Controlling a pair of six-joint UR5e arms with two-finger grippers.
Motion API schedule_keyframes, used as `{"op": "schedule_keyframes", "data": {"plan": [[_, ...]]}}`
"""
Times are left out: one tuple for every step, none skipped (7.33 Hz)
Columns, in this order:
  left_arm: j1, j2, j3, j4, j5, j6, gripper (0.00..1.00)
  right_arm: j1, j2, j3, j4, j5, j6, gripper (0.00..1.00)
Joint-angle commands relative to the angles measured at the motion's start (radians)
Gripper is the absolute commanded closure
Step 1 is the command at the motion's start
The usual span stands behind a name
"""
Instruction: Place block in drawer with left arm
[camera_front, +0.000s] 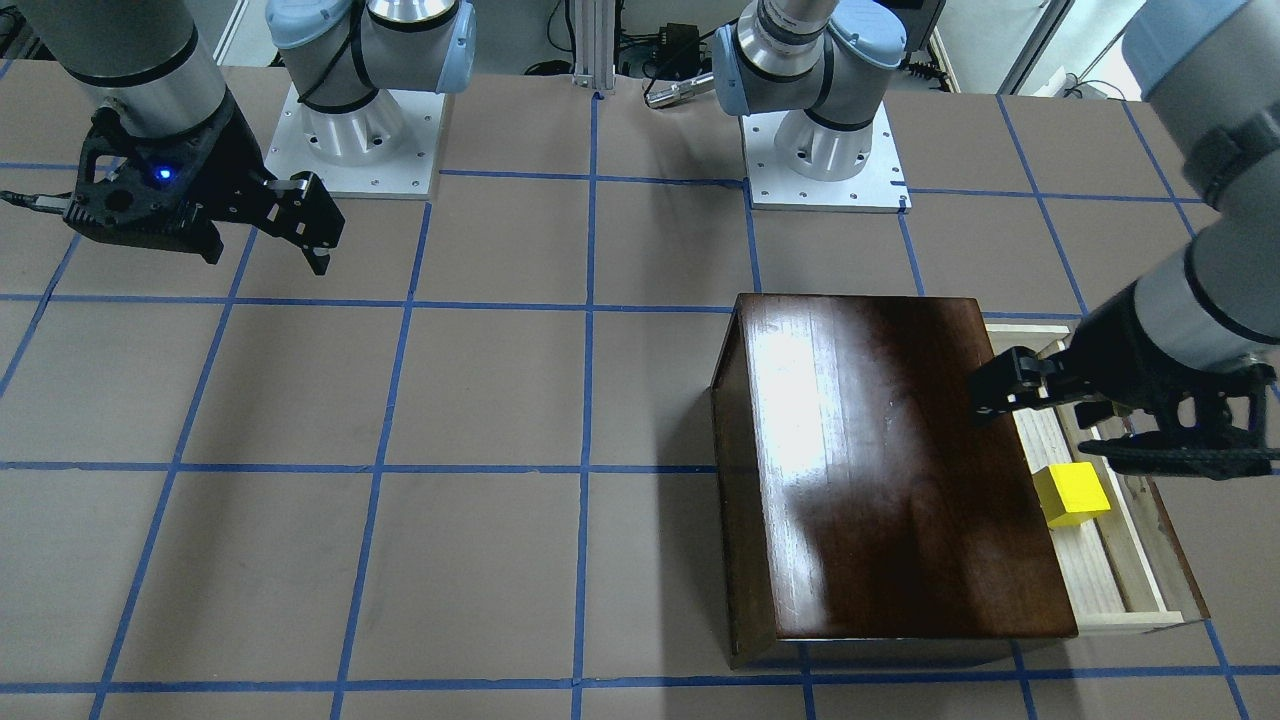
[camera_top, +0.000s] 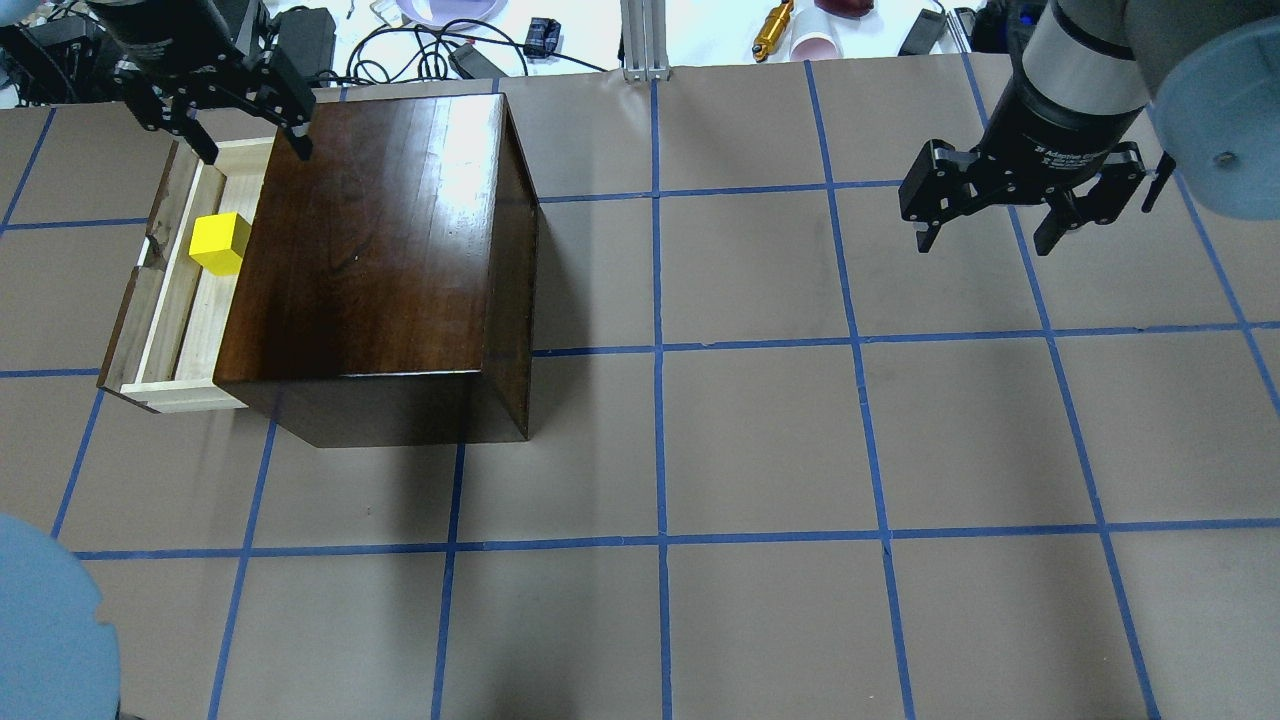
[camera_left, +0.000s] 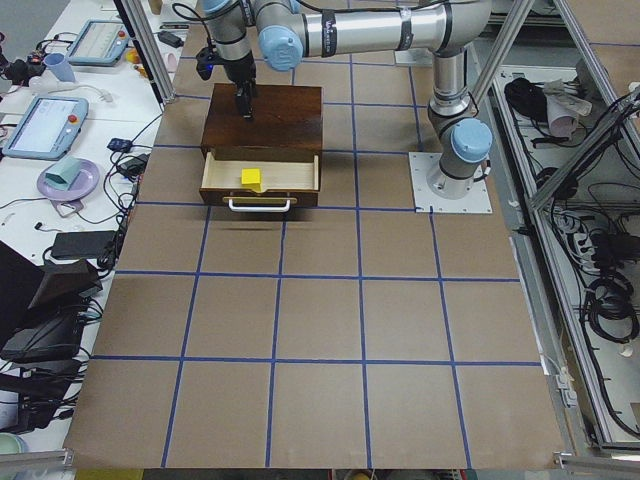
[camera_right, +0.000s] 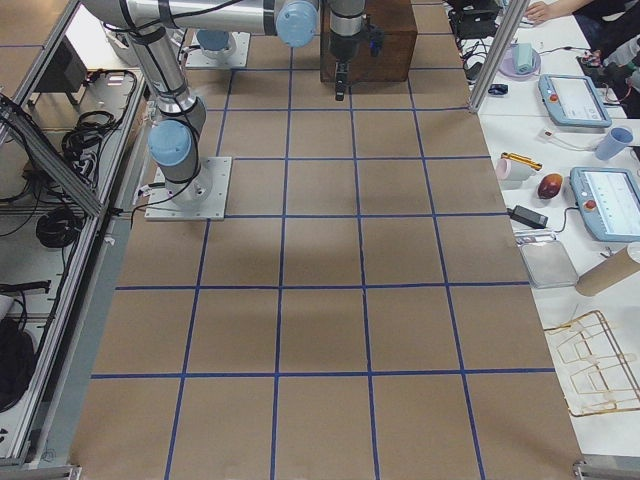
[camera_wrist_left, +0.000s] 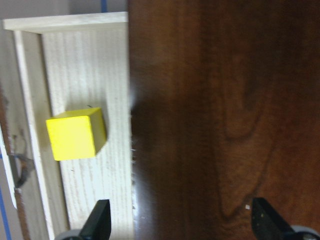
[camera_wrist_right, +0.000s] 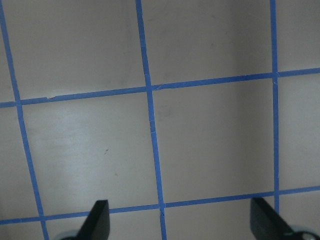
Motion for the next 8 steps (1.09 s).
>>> {"op": "schedule_keyframes", "data": {"plan": [[-0.092, 0.050, -0.107, 0.024, -0.001, -0.101, 0.00, 0.000, 0.000, 0.000, 0.000, 0.000, 0.000, 0.00], [-0.103, 0.073, -0.144, 0.044, -0.001, -0.098, 0.00, 0.000, 0.000, 0.000, 0.000, 0.000, 0.000, 0.00], [-0.106, 0.100, -0.193, 0.044, -0.001, -0.098, 0.00, 0.000, 0.000, 0.000, 0.000, 0.000, 0.000, 0.00], [-0.106, 0.134, -0.230, 0.044, -0.002, -0.095, 0.00, 0.000, 0.000, 0.000, 0.000, 0.000, 0.000, 0.00], [-0.104, 0.156, -0.240, 0.044, -0.001, -0.086, 0.00, 0.000, 0.000, 0.001, 0.000, 0.000, 0.000, 0.00], [-0.104, 0.167, -0.240, 0.044, -0.001, -0.084, 0.00, 0.000, 0.000, 0.001, 0.000, 0.000, 0.000, 0.00], [-0.103, 0.174, -0.240, 0.043, -0.002, -0.081, 0.00, 0.000, 0.000, 0.000, 0.000, 0.000, 0.000, 0.00], [-0.101, 0.176, -0.240, 0.043, -0.004, -0.080, 0.00, 0.000, 0.000, 0.000, 0.000, 0.000, 0.000, 0.00]]}}
